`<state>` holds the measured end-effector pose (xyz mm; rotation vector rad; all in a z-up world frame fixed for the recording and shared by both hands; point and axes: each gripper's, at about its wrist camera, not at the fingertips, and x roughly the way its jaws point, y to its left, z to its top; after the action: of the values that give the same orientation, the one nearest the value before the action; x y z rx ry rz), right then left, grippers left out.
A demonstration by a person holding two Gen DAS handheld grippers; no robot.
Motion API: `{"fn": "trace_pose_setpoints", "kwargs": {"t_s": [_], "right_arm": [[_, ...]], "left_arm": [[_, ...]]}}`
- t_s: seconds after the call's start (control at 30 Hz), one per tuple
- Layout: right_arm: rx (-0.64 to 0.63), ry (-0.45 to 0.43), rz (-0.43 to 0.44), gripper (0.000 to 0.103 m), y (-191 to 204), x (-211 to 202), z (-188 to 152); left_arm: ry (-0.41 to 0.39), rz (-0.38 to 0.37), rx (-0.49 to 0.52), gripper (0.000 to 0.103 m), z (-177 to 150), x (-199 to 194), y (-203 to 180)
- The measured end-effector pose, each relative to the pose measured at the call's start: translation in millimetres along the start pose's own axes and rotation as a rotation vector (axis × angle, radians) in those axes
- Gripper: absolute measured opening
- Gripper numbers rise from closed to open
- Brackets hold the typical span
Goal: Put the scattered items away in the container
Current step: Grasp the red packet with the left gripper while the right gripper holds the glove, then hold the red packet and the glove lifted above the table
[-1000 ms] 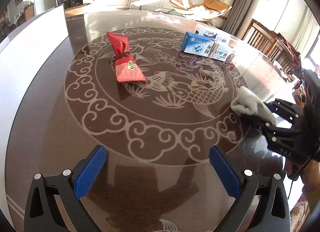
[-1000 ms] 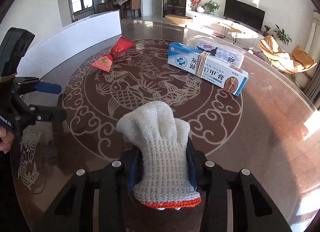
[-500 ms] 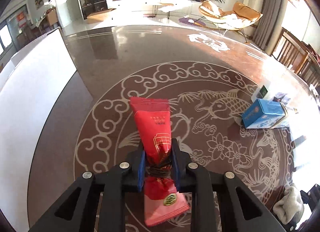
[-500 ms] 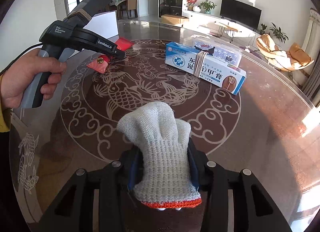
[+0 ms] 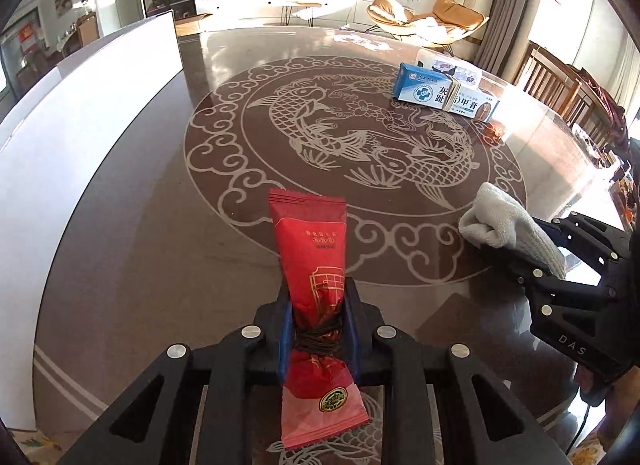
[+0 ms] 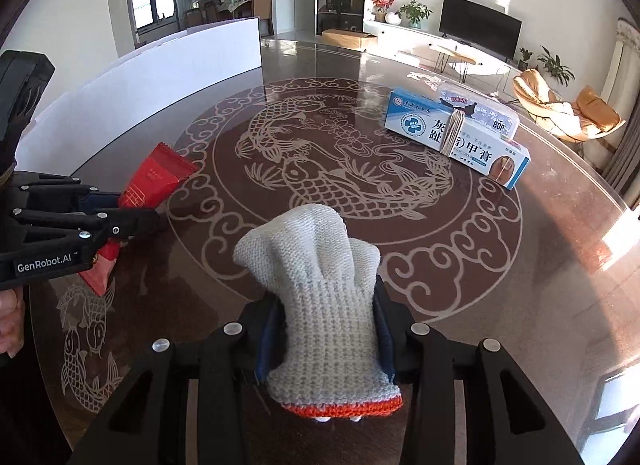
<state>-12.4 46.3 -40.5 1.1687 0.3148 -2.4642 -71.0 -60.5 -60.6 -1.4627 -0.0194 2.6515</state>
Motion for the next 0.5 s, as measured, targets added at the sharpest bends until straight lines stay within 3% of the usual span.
{"fn": "trace_pose_setpoints", "kwargs": {"t_s": [0.03,0.07,0.1,0.13,0.37,0.4,0.5], "right_arm": [[0.035,0.005,-0.001,0.045,-0.6,2.0,1.6],[0.067,0.005,0.024,0.054,-2.7,3.6,3.3],[0.074,0.005,0.054,0.064,-2.6,4.6,4.4],[0.065,0.008,0.067,0.067,-0.5,6.0,5.3],[0.023,0.021,0.031,0.071,11.3,10.6,6.0],[0.022,0.021,0.029,0.071,12.8,10.2,5.5],[0.022,0.021,0.03,0.071,11.5,10.6,7.4]], "left_arm": [[-0.007,-0.005,0.002,0.034,0.1,0.5,0.3],[-0.012,-0.015,0.007,0.044,0.2,1.2,0.6],[-0.009,-0.024,0.008,0.074,-0.8,2.7,1.9],[-0.001,-0.028,0.002,0.095,-2.6,5.3,4.1],[-0.012,0.047,0.047,0.098,-1.2,15.5,-8.6],[-0.017,0.056,0.041,0.103,-1.6,16.5,-7.6],[-0.028,0.072,0.009,0.103,-0.3,16.9,-2.5]]}}
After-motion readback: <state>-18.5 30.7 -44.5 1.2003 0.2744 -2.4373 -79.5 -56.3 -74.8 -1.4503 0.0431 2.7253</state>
